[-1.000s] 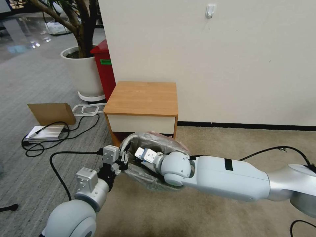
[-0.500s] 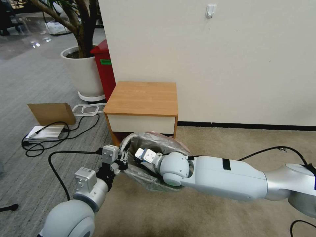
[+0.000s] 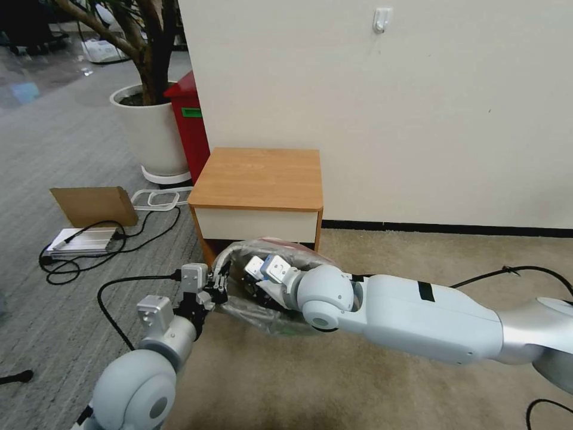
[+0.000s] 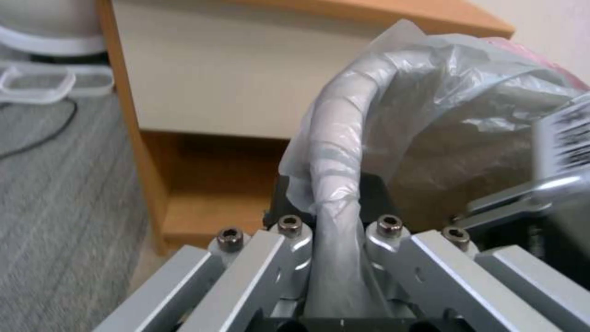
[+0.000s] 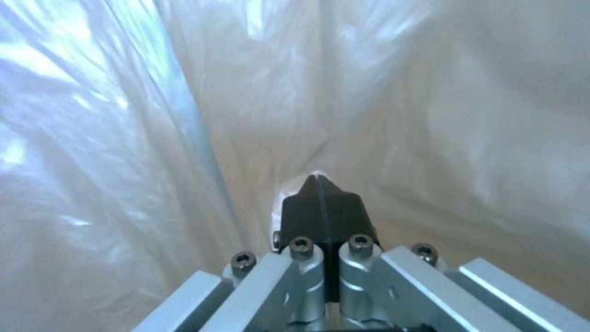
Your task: Pick up the garbage bag from the table and place it over the trash can.
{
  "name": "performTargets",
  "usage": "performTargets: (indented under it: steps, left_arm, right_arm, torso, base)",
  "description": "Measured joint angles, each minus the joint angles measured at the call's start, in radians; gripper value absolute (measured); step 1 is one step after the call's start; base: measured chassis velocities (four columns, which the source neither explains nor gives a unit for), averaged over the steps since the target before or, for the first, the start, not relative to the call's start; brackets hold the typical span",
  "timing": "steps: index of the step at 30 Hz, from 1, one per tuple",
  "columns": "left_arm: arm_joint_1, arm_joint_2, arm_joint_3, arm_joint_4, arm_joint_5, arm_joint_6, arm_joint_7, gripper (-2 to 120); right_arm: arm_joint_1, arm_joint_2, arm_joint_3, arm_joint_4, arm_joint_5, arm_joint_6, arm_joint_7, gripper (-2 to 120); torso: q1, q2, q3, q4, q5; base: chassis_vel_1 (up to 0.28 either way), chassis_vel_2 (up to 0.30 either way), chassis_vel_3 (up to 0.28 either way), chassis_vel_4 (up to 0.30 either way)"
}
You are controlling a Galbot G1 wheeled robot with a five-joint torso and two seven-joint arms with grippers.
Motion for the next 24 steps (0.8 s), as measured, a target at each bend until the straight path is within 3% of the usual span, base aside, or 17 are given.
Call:
performTargets:
  steps: [11, 14, 20, 24]
  left_arm:
    - [-0.011, -0.049, 0.016, 0.091, -0.073, -0.025, -0.041, 6]
    - [-0.032, -0.074, 0.039, 0.129, -0.134, -0.019, -0.107, 6]
    - [-0.033, -0.110, 0.066, 0.157, -0.142, -0.020, -0.135, 6]
    - [0.002, -0.152, 0.102, 0.161, -0.141, -0.040, -0.135, 6]
  right_arm:
    - [-0.080, -0.092, 0.130, 0.097, 0.040, 0.003, 0.001, 0]
    - [-0.260, -0.171, 0.277, 0.219, 0.036, 0.083, 0.005, 0]
    - [-0.492, -0.246, 0.457, 0.298, -0.100, 0.207, 0.018, 0]
    - [-0.799, -0.221, 0.749, 0.336, -0.294, 0.301, 0.036, 18]
  torso:
    - [0.000, 0.000, 0.000, 0.0001, 0.0000]
    - [0.000, 0.000, 0.000, -0.0001, 0.0002]
    - [0.000, 0.000, 0.000, -0.0002, 0.0001]
    - [0.000, 0.000, 0.000, -0.0001, 0.0004]
  base:
    - [0.000, 0.000, 0.000, 0.000]
    - [0.000, 0.000, 0.000, 0.000]
    - [0.000, 0.000, 0.000, 0.000]
    - [0.000, 0.000, 0.000, 0.000]
